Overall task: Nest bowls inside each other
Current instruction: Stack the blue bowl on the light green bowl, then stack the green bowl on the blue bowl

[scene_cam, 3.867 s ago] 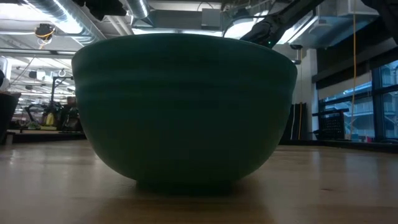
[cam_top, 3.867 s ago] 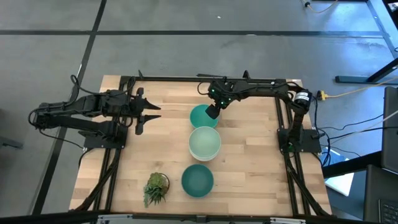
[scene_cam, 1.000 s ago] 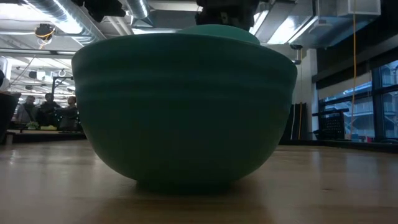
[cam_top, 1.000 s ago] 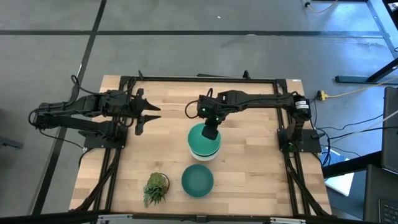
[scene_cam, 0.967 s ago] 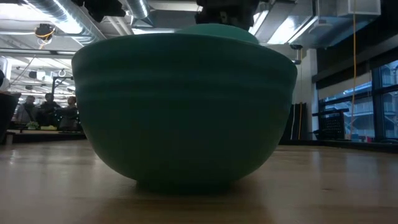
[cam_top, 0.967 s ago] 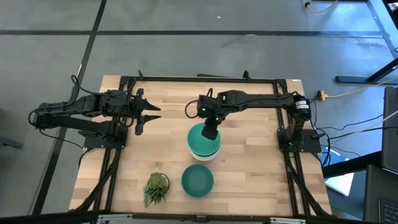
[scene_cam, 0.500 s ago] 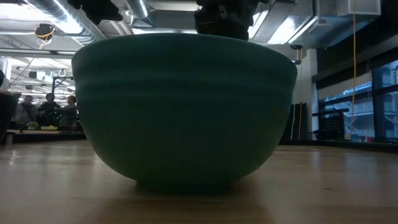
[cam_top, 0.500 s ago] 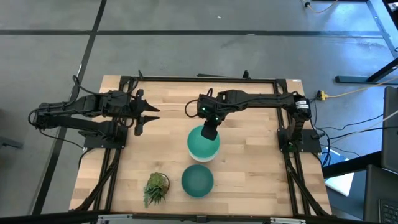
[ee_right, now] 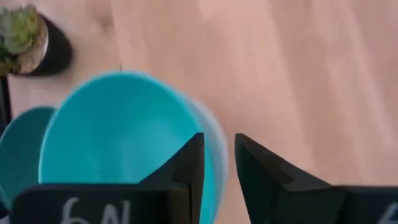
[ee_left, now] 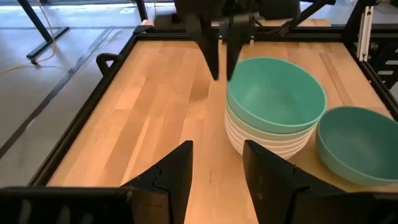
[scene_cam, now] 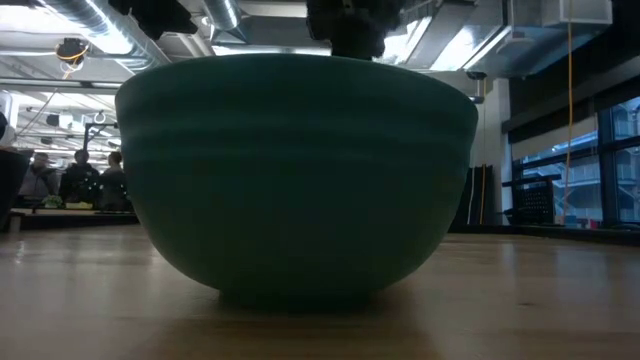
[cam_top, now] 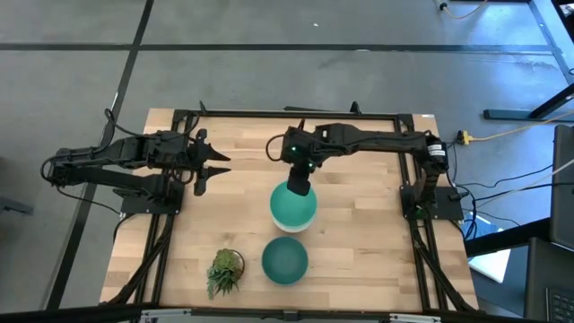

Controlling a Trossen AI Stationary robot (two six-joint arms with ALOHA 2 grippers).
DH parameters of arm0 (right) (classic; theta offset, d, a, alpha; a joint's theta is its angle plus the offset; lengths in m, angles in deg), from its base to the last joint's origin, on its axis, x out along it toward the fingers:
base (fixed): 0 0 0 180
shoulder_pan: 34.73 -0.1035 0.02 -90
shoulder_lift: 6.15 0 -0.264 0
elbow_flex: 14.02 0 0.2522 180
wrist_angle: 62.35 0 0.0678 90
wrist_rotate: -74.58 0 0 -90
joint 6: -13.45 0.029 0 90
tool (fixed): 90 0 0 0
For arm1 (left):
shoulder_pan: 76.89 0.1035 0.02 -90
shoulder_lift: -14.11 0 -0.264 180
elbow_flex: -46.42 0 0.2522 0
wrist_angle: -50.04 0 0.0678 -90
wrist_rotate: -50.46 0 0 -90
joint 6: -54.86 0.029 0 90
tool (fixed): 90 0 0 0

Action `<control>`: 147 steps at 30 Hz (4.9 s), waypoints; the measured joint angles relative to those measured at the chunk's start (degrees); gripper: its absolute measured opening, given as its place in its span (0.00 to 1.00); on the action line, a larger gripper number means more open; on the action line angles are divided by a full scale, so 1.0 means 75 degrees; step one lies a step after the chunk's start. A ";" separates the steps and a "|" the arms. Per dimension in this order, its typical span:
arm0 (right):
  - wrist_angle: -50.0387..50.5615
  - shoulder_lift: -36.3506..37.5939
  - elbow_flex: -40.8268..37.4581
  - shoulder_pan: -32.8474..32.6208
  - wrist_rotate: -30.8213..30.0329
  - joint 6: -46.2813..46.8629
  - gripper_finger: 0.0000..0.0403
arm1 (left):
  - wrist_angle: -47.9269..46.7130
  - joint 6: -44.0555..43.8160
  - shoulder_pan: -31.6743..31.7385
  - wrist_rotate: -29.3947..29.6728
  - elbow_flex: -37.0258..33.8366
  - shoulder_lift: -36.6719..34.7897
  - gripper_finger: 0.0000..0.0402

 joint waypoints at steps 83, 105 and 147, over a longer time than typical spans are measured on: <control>-0.4980 0.7350 -0.7974 -0.0627 -0.2164 0.3449 0.22 | 0.0551 -0.0843 -0.5765 0.1411 0.4467 0.8787 0.33; -0.4916 0.7350 -0.7974 -0.0766 -0.2170 0.3613 0.22 | 0.0879 -0.0462 -0.5499 0.0644 0.4459 0.9325 0.33; -0.4730 0.7350 -0.7974 -0.0766 -0.2170 0.3586 0.22 | 0.0895 -0.1109 -0.5074 0.0363 0.4459 0.9850 0.08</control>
